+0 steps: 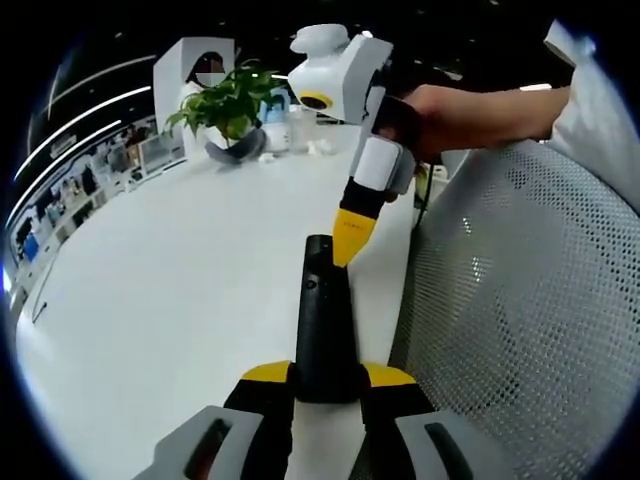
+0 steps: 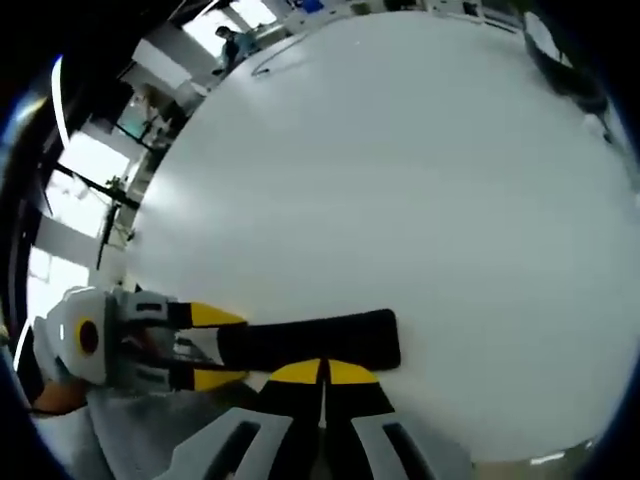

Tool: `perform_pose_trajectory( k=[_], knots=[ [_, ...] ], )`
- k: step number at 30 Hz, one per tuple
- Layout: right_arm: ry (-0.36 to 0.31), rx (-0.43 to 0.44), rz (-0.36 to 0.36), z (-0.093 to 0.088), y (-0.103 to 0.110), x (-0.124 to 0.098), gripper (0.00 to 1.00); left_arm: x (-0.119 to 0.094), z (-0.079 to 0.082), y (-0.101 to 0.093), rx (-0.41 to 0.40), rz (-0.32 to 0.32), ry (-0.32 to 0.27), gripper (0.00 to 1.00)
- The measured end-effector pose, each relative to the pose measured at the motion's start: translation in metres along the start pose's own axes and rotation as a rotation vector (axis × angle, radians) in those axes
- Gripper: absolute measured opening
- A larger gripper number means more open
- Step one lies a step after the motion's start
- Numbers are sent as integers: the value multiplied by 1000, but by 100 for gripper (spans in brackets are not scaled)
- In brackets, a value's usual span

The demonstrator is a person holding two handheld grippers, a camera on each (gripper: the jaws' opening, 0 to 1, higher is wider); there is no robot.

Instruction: Press the specified remote control buttons in sequence, fully releasing each button before pressing the next.

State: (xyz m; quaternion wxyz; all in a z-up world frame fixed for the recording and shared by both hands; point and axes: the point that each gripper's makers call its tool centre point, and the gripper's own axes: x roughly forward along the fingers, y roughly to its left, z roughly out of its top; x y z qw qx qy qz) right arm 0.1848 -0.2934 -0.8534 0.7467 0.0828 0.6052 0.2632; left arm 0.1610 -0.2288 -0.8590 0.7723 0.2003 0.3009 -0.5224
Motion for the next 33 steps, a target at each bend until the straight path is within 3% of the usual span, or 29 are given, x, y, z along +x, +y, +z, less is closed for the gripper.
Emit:
perform_pose_trajectory(
  k=[4,16,29,33],
  knots=[
    [-63,-66,-28,11,2,-3,0,0,0,-1,6,-6,0,25],
    [-30,-56,-26,5,0,-1,0,-1,0,-5,22,-23,-1,25],
    [-43,-120,-49,6,1,2,0,0,0,-4,20,-20,-2,25],
    [-50,-100,-36,6,-1,1,0,0,1,-4,21,-20,-1,25]
  ],
)
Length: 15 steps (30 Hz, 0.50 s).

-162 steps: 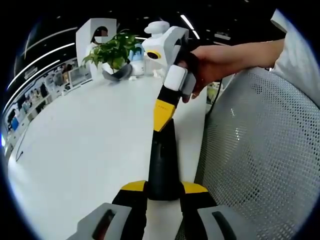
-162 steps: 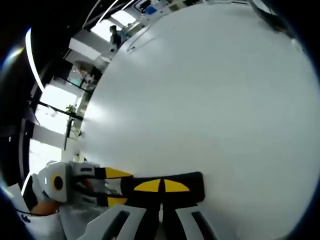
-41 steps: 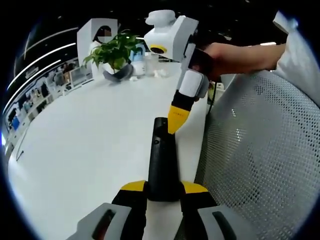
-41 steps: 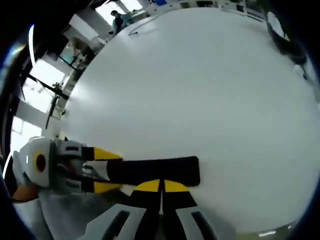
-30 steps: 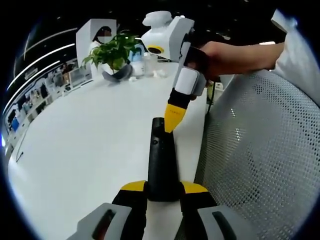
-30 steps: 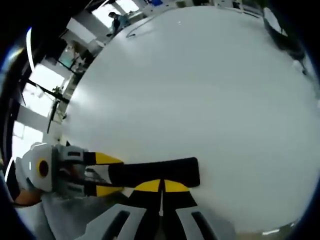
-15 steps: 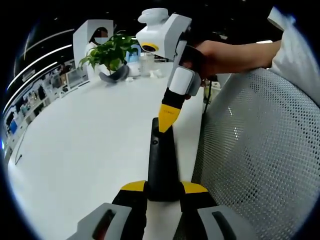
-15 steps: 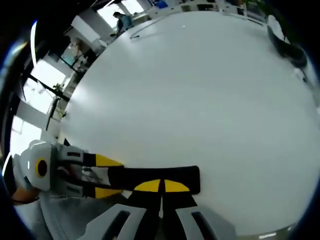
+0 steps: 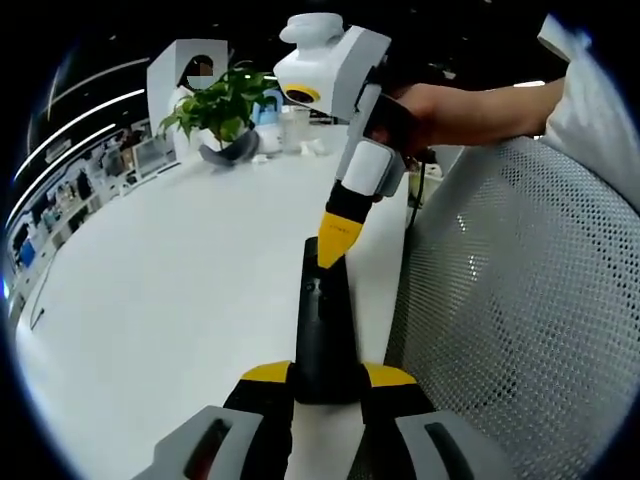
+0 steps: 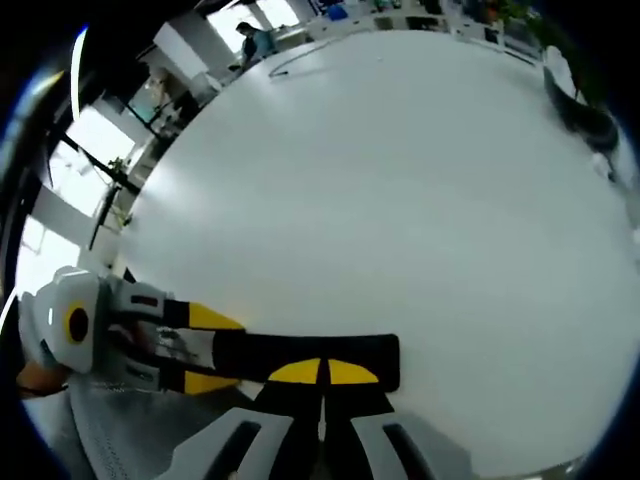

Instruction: Press the specified remote control buttons in sequence, fully releasing each button before pressing the next.

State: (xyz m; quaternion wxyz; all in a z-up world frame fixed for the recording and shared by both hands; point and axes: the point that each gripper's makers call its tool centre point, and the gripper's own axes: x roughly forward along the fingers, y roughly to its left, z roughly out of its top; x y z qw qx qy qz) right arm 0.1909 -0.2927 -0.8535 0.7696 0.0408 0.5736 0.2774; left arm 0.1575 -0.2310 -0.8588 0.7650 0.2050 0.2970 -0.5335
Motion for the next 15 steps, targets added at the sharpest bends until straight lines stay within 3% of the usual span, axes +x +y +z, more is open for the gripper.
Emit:
perform_pose_trajectory(
  k=[11,13,15],
  knots=[
    [1,-7,-7,0,2,-1,0,0,0,0,5,2,12,25],
    [19,20,18,-2,7,-3,0,0,0,0,14,2,13,25],
    [-23,22,45,5,11,-4,0,0,0,-1,23,0,15,25]
  ],
)
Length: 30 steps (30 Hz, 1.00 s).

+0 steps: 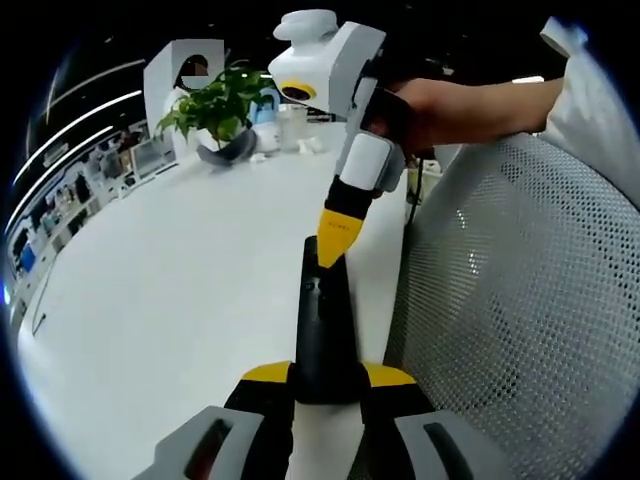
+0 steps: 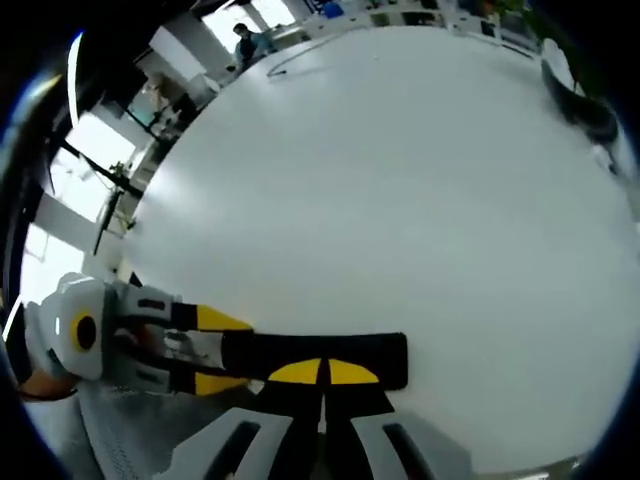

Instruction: Press the specified remote control buttons in sequence, fully releasing each button before pressing the next.

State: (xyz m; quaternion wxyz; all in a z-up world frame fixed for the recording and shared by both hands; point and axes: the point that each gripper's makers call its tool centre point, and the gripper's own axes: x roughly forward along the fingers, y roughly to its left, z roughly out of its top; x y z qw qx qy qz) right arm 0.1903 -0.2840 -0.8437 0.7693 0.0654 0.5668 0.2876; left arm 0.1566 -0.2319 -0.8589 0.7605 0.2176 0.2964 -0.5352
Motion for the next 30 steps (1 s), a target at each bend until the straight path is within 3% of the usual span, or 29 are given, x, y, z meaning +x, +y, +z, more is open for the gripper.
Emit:
perform_pose_trajectory(
  k=[2,3,13,30],
  knots=[
    [-29,-9,18,5,4,-1,0,0,0,-5,-19,-24,3,24],
    [-24,-6,22,4,4,0,0,0,1,-7,13,-32,3,24],
    [64,-70,29,-8,11,14,0,1,1,-7,3,-38,4,24],
    [48,-82,64,-7,12,14,0,1,2,-7,-22,-44,-5,24]
  ],
)
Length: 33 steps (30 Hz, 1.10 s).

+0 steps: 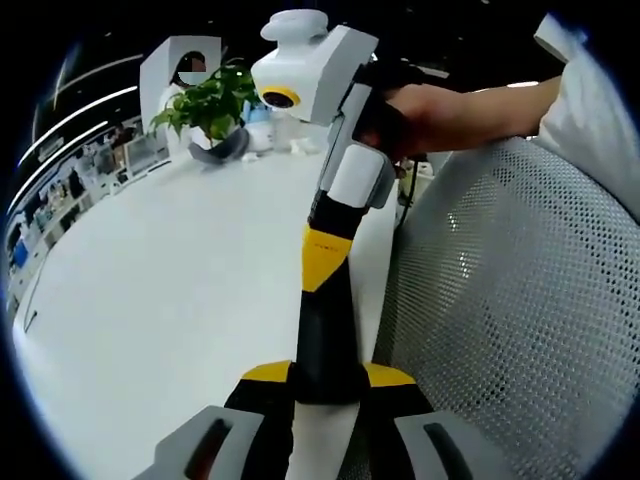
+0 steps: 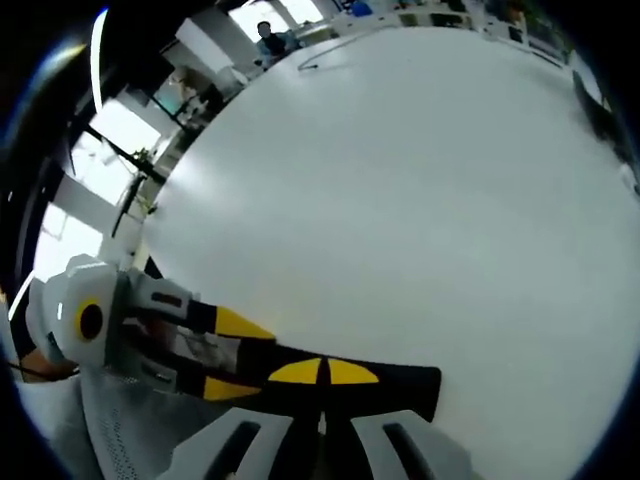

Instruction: Press the specified remote control buttons in sequence, fully releasing each button before pressing the next.

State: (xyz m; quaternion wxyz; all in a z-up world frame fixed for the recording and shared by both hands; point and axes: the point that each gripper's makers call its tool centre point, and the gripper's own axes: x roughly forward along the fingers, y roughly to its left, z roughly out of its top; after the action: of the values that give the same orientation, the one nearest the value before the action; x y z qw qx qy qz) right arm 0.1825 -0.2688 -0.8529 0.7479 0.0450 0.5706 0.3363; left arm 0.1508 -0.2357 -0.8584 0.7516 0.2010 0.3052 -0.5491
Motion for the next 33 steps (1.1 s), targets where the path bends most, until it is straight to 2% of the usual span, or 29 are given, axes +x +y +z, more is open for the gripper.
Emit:
perform_pose_trajectory(
  k=[2,5,10,12,14,16,28,33],
  knots=[
    [-2,18,4,1,-1,0,0,0,0,0,-1,1,0,25],
    [0,90,30,1,-1,-2,0,0,0,0,7,4,0,25],
    [-6,100,16,2,-3,-9,0,1,0,0,14,7,-1,25],
    [-24,136,46,4,1,-12,0,1,0,0,17,8,0,25],
    [-7,166,63,0,2,-13,0,1,0,0,18,9,1,25],
    [22,177,50,-5,-1,-11,0,1,0,0,19,9,2,25],
    [77,162,42,-14,1,-7,0,1,0,0,18,10,3,25],
    [70,170,49,-13,1,-7,0,1,0,0,18,10,1,25]
  ],
)
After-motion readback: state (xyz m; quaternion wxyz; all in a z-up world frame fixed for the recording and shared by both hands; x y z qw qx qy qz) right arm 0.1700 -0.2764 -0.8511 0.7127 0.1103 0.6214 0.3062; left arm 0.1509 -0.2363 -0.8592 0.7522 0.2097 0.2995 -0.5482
